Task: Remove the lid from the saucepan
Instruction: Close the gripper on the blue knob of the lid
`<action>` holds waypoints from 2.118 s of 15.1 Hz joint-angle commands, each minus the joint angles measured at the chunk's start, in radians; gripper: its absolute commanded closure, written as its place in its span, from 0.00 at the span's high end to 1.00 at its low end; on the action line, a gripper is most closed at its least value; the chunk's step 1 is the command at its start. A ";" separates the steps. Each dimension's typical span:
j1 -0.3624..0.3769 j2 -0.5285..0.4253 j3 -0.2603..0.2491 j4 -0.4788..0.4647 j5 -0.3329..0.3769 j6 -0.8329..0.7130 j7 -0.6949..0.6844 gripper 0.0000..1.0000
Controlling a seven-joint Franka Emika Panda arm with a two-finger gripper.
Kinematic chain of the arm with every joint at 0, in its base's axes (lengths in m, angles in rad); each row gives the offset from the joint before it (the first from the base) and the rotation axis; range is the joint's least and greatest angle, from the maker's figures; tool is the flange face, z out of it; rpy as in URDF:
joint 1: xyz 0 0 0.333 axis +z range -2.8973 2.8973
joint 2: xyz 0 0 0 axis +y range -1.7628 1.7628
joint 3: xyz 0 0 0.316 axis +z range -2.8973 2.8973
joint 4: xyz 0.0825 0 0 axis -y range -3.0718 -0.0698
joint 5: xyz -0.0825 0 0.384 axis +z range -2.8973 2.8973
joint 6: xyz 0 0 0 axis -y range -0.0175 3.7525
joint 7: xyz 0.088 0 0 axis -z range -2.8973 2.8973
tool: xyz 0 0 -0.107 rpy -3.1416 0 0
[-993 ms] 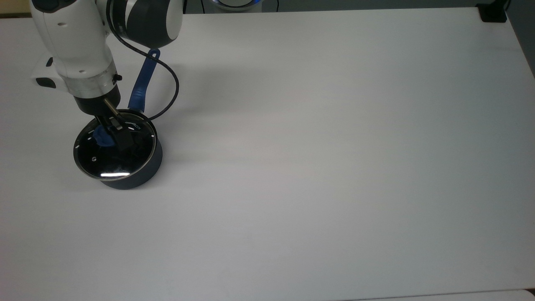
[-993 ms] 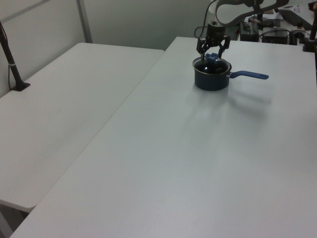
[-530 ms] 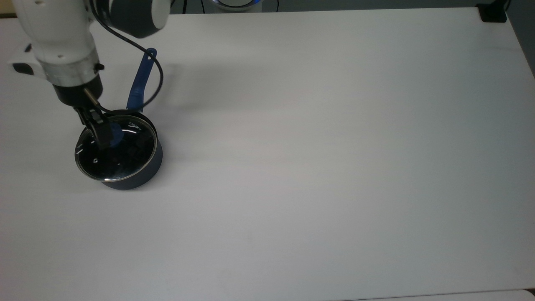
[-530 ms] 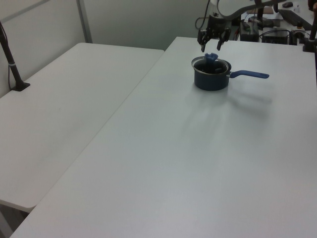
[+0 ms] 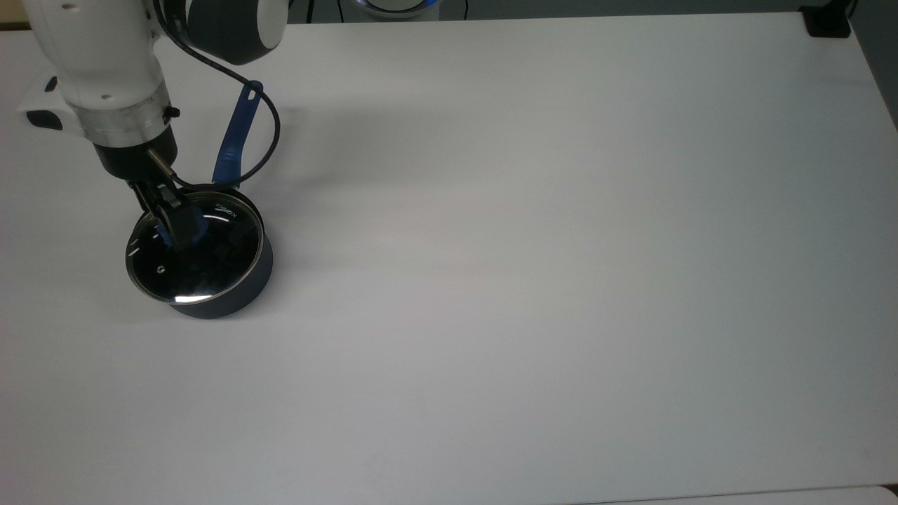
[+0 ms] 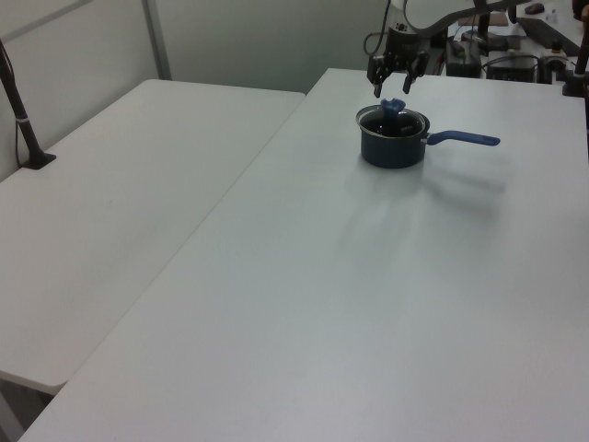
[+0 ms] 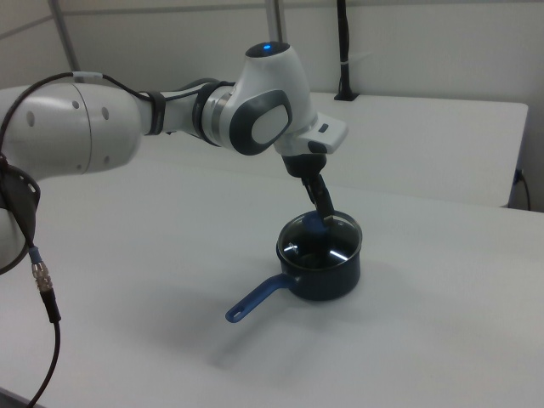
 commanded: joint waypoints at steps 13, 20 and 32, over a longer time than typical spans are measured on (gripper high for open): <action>0.024 0.005 0.001 -0.014 -0.008 -0.036 -0.017 0.81; 0.022 -0.007 0.000 -0.009 -0.008 -0.117 -0.009 0.81; 0.033 -0.001 -0.002 -0.011 -0.022 -0.105 0.052 0.81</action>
